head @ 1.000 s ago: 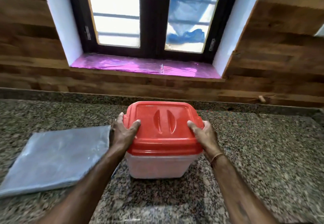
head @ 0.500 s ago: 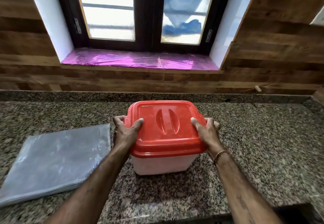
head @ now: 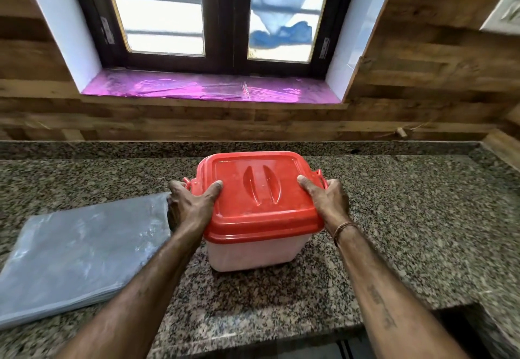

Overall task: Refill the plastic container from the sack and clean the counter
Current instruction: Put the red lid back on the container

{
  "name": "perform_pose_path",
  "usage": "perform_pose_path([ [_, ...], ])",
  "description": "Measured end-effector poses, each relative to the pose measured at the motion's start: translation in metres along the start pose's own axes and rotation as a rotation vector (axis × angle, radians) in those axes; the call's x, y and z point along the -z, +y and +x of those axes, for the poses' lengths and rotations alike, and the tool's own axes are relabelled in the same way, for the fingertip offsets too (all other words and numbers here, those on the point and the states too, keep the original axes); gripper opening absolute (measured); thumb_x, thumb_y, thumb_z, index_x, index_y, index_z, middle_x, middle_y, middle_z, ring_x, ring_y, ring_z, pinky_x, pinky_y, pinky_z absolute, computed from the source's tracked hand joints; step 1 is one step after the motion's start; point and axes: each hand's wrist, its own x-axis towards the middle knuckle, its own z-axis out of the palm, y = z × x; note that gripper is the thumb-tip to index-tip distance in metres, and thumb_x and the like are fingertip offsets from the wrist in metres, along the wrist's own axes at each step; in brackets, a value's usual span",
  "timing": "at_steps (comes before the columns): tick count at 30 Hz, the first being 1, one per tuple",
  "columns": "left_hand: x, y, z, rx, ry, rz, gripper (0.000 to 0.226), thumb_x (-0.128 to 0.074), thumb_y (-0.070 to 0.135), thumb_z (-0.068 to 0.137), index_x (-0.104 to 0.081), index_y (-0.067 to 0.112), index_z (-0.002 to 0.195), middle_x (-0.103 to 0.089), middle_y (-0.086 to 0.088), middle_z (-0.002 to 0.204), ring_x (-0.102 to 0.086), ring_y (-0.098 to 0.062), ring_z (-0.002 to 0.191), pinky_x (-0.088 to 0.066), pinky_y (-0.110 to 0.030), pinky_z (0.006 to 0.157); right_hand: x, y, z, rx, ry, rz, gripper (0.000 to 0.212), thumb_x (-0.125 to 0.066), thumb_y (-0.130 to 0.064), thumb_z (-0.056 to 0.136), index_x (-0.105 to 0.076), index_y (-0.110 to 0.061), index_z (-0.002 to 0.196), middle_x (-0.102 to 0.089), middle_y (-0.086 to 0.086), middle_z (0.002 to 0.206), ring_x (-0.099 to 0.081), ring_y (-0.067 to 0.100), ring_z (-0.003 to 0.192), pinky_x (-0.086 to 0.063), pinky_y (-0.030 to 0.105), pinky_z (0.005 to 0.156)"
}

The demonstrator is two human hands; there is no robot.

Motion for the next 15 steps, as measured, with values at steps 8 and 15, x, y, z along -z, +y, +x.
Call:
perform_pose_path([
  [8,0.001,0.002,-0.002,-0.032,-0.088,-0.042,0.091,-0.066,0.041,0.096,-0.012,-0.001,0.156,-0.042,-0.022,0.154,-0.055,-0.04,0.13,-0.055,-0.041,0.081,0.0,0.0,0.003,0.132,0.021,-0.186,0.066,-0.06,-0.077,0.08,-0.059,-0.02,0.114,-0.07,0.002,0.095,-0.069,0.022,0.077,-0.06,0.036,0.066],
  [15,-0.003,-0.008,0.006,-0.182,-0.036,0.087,0.075,-0.053,0.048,0.102,-0.018,0.007,0.154,-0.064,-0.01,0.117,-0.06,-0.016,0.08,-0.043,-0.025,0.059,-0.008,-0.005,-0.003,0.259,0.019,-0.43,0.059,-0.033,-0.059,0.103,-0.047,-0.019,0.144,-0.068,0.007,0.092,-0.069,0.026,0.079,-0.061,0.04,0.069],
])
